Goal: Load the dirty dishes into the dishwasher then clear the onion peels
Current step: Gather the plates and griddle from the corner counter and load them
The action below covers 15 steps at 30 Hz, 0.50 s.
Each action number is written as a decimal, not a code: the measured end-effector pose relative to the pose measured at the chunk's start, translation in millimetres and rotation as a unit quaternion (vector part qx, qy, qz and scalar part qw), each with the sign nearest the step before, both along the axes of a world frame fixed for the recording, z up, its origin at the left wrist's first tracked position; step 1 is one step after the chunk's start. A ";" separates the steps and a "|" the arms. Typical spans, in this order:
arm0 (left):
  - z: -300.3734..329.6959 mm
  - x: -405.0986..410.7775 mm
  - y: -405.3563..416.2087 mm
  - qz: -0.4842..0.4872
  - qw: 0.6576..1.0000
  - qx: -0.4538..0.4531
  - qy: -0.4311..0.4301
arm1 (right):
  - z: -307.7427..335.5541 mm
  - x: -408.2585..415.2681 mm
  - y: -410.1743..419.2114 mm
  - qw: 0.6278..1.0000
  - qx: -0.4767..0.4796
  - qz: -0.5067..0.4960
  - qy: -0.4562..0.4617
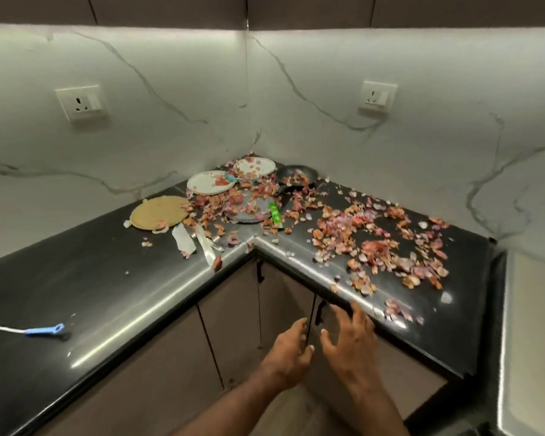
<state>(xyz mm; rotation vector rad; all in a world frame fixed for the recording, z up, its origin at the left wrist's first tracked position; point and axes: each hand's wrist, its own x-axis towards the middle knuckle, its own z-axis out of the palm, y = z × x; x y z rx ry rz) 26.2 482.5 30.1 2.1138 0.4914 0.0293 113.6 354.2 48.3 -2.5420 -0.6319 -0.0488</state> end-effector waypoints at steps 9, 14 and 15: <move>20.2 113.8 76.4 0.111 0.991 -0.008 -0.078 | 19.4 117.1 82.2 0.995 0.066 0.064 -0.034; 19.6 152.2 124.2 0.131 0.988 -0.030 -0.078 | 19.4 151.8 132.5 0.992 0.076 0.097 -0.027; 21.4 159.3 133.0 0.134 0.987 -0.035 -0.076 | 19.9 158.6 140.1 0.992 0.070 0.102 -0.024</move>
